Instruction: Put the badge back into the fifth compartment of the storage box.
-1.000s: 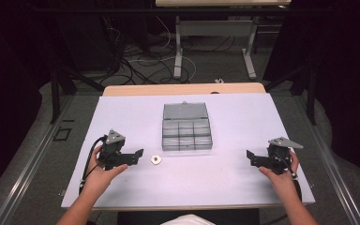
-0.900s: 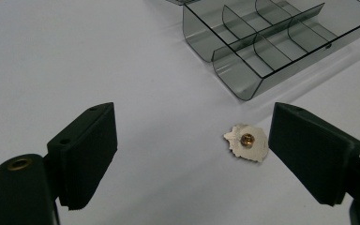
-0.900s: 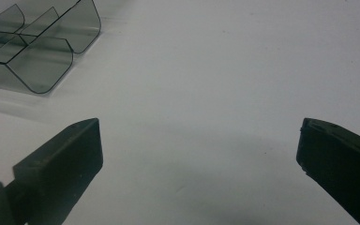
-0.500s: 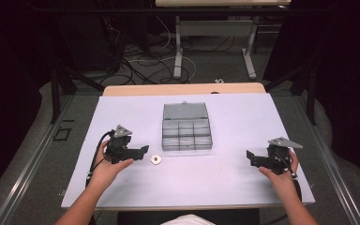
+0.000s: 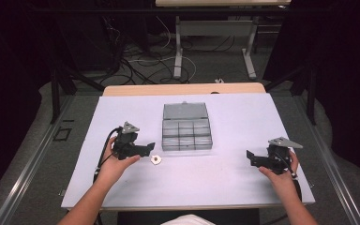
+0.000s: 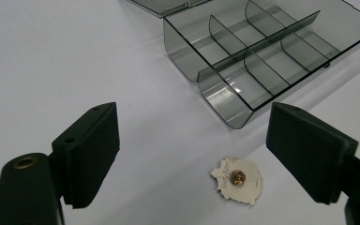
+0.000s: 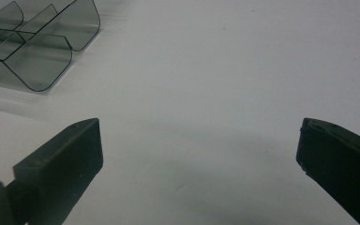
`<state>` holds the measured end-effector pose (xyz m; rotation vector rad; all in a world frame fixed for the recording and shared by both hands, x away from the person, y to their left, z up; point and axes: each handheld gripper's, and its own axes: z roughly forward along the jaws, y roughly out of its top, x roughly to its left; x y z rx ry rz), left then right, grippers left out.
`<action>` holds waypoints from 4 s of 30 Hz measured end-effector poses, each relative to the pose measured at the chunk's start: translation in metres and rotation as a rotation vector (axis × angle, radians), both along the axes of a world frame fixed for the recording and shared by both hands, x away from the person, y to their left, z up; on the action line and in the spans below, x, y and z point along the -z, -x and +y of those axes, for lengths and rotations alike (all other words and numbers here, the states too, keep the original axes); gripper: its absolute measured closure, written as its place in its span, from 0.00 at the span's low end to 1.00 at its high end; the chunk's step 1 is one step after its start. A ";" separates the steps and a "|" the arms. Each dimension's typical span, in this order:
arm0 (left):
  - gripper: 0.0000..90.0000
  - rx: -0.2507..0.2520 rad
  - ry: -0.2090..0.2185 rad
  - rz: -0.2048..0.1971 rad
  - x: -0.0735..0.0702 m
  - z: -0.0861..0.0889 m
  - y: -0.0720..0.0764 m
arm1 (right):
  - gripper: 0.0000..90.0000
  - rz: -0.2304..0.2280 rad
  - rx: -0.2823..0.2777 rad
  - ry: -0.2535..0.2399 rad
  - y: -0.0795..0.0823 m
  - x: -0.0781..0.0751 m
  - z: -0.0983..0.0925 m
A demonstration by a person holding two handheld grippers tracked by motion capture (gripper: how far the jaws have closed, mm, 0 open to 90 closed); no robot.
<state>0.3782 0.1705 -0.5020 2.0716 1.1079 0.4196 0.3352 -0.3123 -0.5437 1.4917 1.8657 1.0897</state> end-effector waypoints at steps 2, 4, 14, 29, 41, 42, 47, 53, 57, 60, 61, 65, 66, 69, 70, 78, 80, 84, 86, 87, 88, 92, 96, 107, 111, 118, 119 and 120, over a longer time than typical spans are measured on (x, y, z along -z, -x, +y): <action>0.20 0.005 -0.007 0.004 0.000 -0.002 -0.002 | 0.01 0.001 -0.001 0.000 0.000 0.000 0.000; 0.20 0.009 -0.015 0.009 0.001 -0.005 -0.003 | 0.01 0.011 -0.013 0.004 0.001 -0.001 -0.001; 0.22 0.056 -0.055 0.010 0.011 -0.013 -0.007 | 0.01 0.017 -0.013 0.001 0.000 0.000 -0.001; 0.28 0.137 -0.081 0.023 0.020 -0.017 -0.006 | 0.01 0.019 -0.018 0.004 -0.001 0.002 0.000; 0.31 0.190 -0.112 0.055 0.029 -0.024 -0.005 | 0.01 0.024 -0.009 -0.001 -0.001 0.002 0.001; 0.31 0.193 -0.107 0.067 0.030 -0.024 -0.005 | 0.01 0.024 -0.009 -0.001 -0.001 0.002 0.001; 0.33 0.203 -0.108 0.088 0.036 -0.026 -0.006 | 0.02 0.023 -0.016 0.001 -0.001 0.003 0.000; 0.35 0.218 -0.117 0.099 0.040 -0.028 -0.006 | 0.02 0.024 -0.017 0.001 -0.001 0.003 0.000; 0.37 0.220 -0.117 0.107 0.044 -0.028 -0.006 | 0.02 0.025 -0.015 0.001 -0.002 0.003 0.000; 0.39 0.232 -0.124 0.123 0.044 -0.027 -0.007 | 0.02 0.028 -0.022 0.005 -0.002 0.003 0.000; 0.39 0.231 -0.123 0.121 0.044 -0.027 -0.007 | 0.02 0.028 -0.022 0.005 -0.002 0.003 0.000; 0.39 0.225 -0.124 0.114 0.047 -0.029 -0.006 | 0.02 0.029 -0.023 0.003 -0.002 0.003 0.000; 0.40 0.224 -0.123 0.110 0.048 -0.029 -0.006 | 0.02 0.026 -0.024 0.007 -0.002 0.003 0.000; 0.40 0.226 -0.126 0.111 0.050 -0.030 -0.006 | 0.02 0.029 -0.022 0.003 -0.002 0.003 0.000; 0.41 0.232 -0.128 0.120 0.050 -0.030 -0.006 | 0.02 0.027 -0.023 0.006 -0.002 0.003 0.000; 0.45 0.224 -0.131 0.113 0.051 -0.031 -0.005 | 0.02 0.029 -0.023 0.004 -0.002 0.003 0.000; 0.45 0.221 -0.132 0.113 0.051 -0.031 -0.004 | 0.02 0.027 -0.024 0.007 -0.002 0.003 0.000; 0.49 0.217 -0.143 0.116 0.050 -0.032 -0.002 | 0.02 0.030 -0.023 0.004 -0.002 0.003 0.000; 0.51 0.218 -0.142 0.117 0.050 -0.032 -0.001 | 0.02 0.030 -0.023 0.002 -0.002 0.003 0.000; 0.51 0.212 -0.132 0.114 0.050 -0.033 0.000 | 0.02 0.030 -0.023 0.002 -0.002 0.003 0.000; 0.51 0.213 -0.139 0.112 0.050 -0.032 0.000 | 0.02 0.031 -0.022 0.000 -0.002 0.003 0.000; 0.52 0.216 -0.148 0.126 0.048 -0.032 0.002 | 0.02 0.028 -0.018 -0.001 -0.002 0.003 0.000; 0.52 0.206 -0.138 0.117 0.050 -0.032 0.003 | 0.02 0.030 -0.021 0.001 -0.002 0.003 0.000; 0.53 0.203 -0.146 0.118 0.049 -0.032 0.005 | 0.02 0.028 -0.021 0.001 -0.002 0.004 -0.001; 0.55 0.200 -0.145 0.121 0.049 -0.032 0.006 | 0.02 0.028 -0.025 0.009 -0.002 0.004 -0.002; 0.55 0.200 -0.147 0.121 0.049 -0.032 0.006 | 0.02 0.028 -0.020 0.010 -0.002 0.005 -0.001; 0.55 0.200 -0.147 0.120 0.049 -0.032 0.006 | 0.02 0.031 -0.026 0.005 -0.003 0.005 -0.002; 0.56 0.199 -0.147 0.120 0.049 -0.032 0.006 | 0.02 0.030 -0.024 0.008 -0.003 0.005 -0.002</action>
